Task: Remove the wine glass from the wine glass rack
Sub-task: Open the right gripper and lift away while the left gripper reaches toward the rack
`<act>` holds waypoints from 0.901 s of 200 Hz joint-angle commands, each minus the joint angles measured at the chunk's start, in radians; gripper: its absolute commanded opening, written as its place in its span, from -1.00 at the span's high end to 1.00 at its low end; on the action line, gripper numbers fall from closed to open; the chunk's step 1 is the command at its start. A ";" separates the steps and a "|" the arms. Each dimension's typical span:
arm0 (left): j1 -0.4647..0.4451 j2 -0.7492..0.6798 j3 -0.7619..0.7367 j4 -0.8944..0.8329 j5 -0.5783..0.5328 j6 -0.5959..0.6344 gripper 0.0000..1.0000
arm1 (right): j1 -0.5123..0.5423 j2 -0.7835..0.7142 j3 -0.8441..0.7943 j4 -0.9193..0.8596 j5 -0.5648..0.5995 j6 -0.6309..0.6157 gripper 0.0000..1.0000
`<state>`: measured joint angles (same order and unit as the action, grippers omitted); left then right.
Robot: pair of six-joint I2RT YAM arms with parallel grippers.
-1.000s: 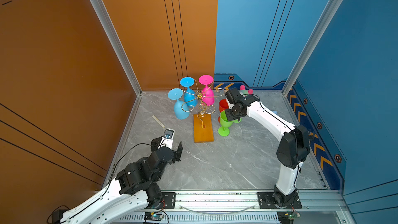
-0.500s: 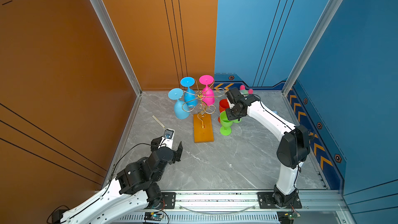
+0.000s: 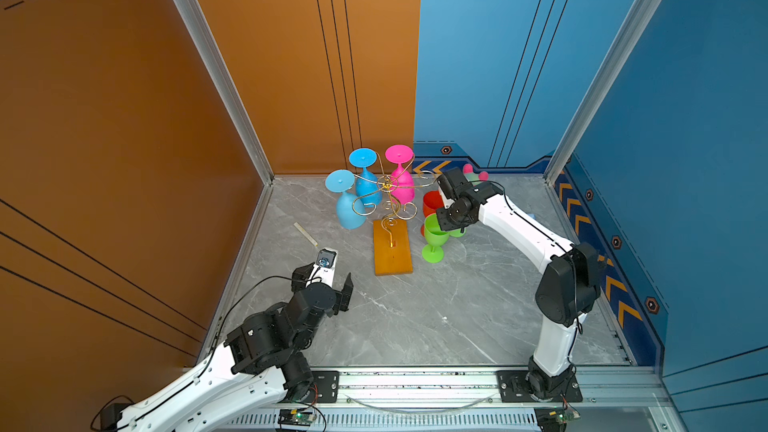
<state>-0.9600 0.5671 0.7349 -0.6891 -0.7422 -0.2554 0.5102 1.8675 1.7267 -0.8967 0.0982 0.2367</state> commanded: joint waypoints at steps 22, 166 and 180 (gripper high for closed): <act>0.016 0.018 -0.006 -0.008 0.009 -0.005 -0.82 | -0.007 -0.097 -0.003 0.002 -0.032 0.008 0.27; 0.232 0.004 0.048 0.004 0.272 -0.032 -0.87 | -0.036 -0.277 -0.022 -0.028 -0.200 -0.009 -0.47; 0.276 0.009 0.068 0.002 0.313 -0.033 -0.87 | -0.039 -0.301 -0.033 -0.032 -0.213 -0.011 -0.50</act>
<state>-0.7418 0.5800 0.7483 -0.6891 -0.5255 -0.2722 0.4797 1.6226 1.7184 -0.8982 -0.0711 0.2386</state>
